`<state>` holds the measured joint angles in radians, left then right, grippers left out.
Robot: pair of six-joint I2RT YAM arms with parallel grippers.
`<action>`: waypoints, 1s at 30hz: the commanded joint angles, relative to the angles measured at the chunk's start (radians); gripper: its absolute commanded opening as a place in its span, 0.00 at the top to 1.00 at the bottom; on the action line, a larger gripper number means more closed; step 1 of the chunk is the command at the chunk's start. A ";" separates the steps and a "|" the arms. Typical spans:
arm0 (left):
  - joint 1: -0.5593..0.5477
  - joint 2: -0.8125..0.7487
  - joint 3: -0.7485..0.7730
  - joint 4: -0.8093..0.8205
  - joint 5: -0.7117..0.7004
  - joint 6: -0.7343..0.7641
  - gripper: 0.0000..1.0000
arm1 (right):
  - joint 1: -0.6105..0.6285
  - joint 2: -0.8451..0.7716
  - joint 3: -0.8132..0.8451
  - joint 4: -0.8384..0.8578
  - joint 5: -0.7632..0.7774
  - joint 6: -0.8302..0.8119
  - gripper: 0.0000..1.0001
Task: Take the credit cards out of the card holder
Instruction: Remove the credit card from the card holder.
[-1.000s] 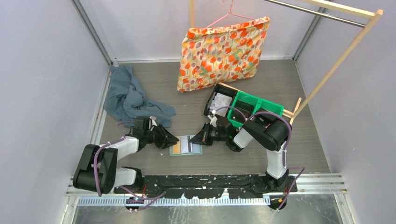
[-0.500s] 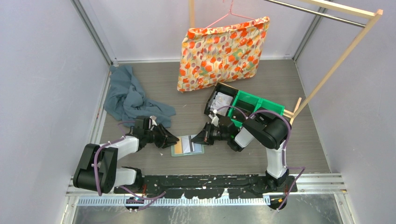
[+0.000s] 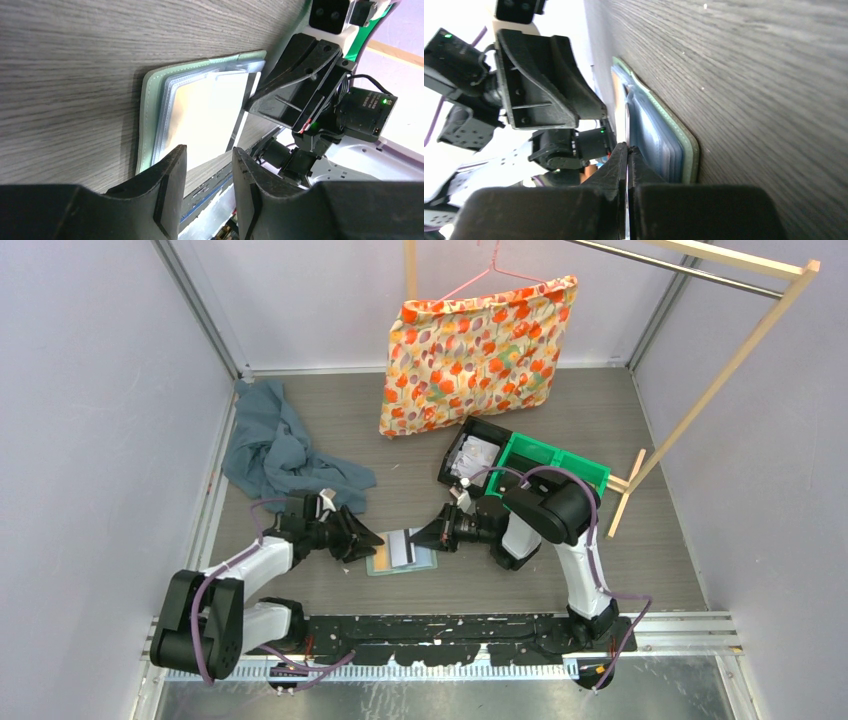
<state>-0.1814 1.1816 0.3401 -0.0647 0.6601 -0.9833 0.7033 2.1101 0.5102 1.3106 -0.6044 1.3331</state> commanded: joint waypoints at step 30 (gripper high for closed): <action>-0.047 -0.085 0.024 0.051 0.053 -0.047 0.56 | -0.017 -0.096 -0.019 -0.339 -0.038 -0.198 0.99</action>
<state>-0.1932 1.1263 0.3290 -0.0776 0.6758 -0.9993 0.6895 2.0285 0.4873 1.1511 -0.6411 1.2270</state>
